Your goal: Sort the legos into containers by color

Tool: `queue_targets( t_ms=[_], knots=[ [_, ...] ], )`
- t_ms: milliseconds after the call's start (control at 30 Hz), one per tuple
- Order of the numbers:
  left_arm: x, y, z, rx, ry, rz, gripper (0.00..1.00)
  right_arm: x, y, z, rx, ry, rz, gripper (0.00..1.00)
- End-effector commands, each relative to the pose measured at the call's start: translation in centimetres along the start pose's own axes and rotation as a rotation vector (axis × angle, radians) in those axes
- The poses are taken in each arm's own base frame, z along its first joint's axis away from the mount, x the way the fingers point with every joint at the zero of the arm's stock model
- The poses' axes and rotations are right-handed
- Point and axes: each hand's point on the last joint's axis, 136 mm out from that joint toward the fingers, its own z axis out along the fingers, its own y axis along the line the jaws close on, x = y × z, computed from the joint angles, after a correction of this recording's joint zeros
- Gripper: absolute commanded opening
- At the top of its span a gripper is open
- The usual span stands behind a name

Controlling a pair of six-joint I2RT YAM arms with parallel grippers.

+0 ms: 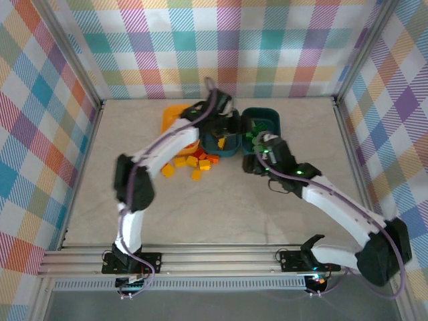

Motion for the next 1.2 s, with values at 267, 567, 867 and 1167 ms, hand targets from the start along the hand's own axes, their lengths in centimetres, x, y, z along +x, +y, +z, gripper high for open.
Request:
queue_targets(
  t_ms=[267, 567, 867, 1167],
  knots=[
    [13.2, 28.4, -12.8, -0.516, -0.173, -0.698, 0.96, 4.4, 10.2, 9.9, 0.006, 0.193, -0.03, 0.82],
    [19.7, 31.6, -15.0, -0.665, -0.155, -0.732, 1.0, 7.4, 14.0, 16.5, 0.096, 0.305, 0.029, 0.84],
    [20.3, 31.7, -14.3, -0.657, -0.113, -0.715, 1.0, 9.1, 13.5, 19.8, 0.217, 0.342, 0.016, 0.77],
    [20.2, 31.6, -14.2, -0.645, -0.1, -0.691, 1.0, 8.8, 13.3, 20.4, 0.227, 0.321, -0.061, 0.43]
  ],
)
